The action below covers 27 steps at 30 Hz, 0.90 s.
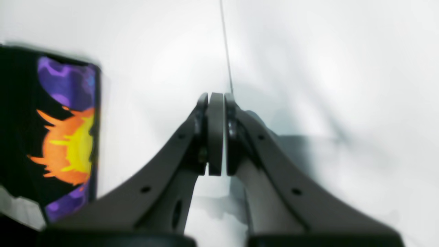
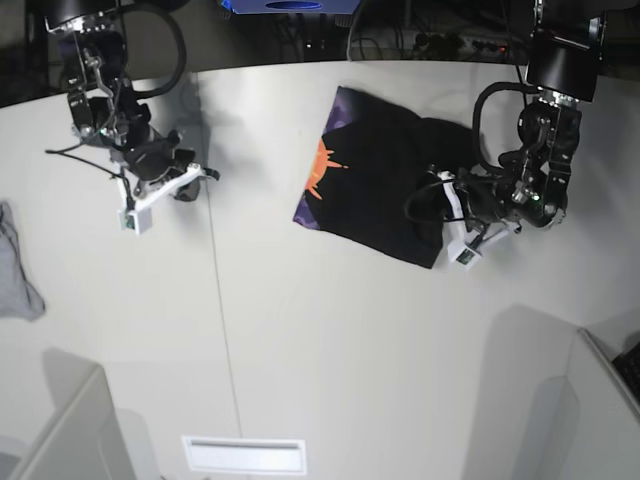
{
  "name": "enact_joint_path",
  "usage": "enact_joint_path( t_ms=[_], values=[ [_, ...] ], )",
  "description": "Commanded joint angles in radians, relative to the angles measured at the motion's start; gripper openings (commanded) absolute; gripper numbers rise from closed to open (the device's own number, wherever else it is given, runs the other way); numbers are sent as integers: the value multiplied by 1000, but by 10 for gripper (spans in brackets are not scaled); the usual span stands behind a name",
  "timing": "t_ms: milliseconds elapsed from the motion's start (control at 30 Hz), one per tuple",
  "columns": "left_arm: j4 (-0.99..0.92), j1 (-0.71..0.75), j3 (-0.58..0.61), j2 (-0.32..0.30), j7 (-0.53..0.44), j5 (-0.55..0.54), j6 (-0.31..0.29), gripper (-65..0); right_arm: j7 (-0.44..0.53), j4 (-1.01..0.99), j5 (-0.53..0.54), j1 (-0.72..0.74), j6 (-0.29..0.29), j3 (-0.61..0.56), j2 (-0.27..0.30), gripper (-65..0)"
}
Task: Fold the T-shirt properly
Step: 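Grasp the folded shirt with the left gripper and drag it to the table center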
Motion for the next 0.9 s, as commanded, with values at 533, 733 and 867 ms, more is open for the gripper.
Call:
enact_joint_path(
  t_ms=[533, 733, 867],
  values=[
    [101, -127, 389, 18, -211, 527, -186, -650, 21, 45, -2, -102, 6, 68, 8, -650],
    [60, -140, 389, 67, -314, 653, -295, -650, 21, 45, -2, -105, 4, 68, -15, -650],
    [11, -166, 391, 108, -354, 722, -302, -650, 21, 45, -4, -107, 4, 68, -28, -650]
  ],
)
